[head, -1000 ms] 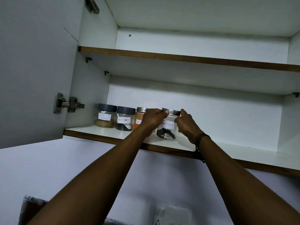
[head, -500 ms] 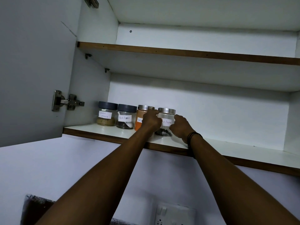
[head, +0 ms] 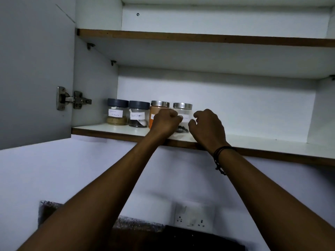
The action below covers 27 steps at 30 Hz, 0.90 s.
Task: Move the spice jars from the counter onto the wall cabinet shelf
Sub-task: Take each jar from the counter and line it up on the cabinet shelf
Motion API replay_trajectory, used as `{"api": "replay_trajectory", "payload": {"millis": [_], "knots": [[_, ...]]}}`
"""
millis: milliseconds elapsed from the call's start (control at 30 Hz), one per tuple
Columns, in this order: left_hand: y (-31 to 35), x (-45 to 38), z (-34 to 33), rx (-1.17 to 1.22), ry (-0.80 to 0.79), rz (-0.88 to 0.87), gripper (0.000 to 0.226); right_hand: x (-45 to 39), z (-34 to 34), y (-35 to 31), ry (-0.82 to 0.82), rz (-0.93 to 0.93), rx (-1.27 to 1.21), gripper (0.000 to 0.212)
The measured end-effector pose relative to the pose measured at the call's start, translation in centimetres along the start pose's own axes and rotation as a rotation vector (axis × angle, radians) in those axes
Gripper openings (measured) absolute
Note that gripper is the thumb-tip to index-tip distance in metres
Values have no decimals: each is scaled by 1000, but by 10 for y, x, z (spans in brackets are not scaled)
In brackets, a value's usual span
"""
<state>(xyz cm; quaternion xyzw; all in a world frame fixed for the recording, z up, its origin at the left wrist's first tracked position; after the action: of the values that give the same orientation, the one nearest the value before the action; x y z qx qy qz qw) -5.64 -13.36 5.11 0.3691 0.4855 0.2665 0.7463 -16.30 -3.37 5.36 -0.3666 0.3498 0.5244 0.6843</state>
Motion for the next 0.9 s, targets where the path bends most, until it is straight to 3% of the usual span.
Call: {"api": "replay_trajectory", "payload": {"millis": [133, 333, 767, 900], "knots": [[0, 53, 9, 145, -10, -39, 15, 53, 23, -15, 100, 38, 39, 20], [-31, 133, -7, 195, -107, 42, 15, 149, 30, -16, -27, -56, -2, 22], [-216, 381, -112, -79, -593, 380, 24, 449, -17, 0, -569, -319, -91, 9], [-254, 459, -122, -194, -806, 410, 25, 542, -15, -6, -744, -486, -157, 26]]}}
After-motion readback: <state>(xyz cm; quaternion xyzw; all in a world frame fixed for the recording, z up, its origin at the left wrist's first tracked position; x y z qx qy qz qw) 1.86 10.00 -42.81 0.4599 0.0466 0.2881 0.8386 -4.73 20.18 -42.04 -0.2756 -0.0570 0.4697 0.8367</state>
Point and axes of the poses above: each hand's wrist, its own x-axis away from the middle knuckle, its own z-axis out of the back of the hand, y = z × x, the point moved 3 cm from there along -x, towards the middle knuckle, and after that the axes turned 9 degrees about z, right-handed, at the moved point
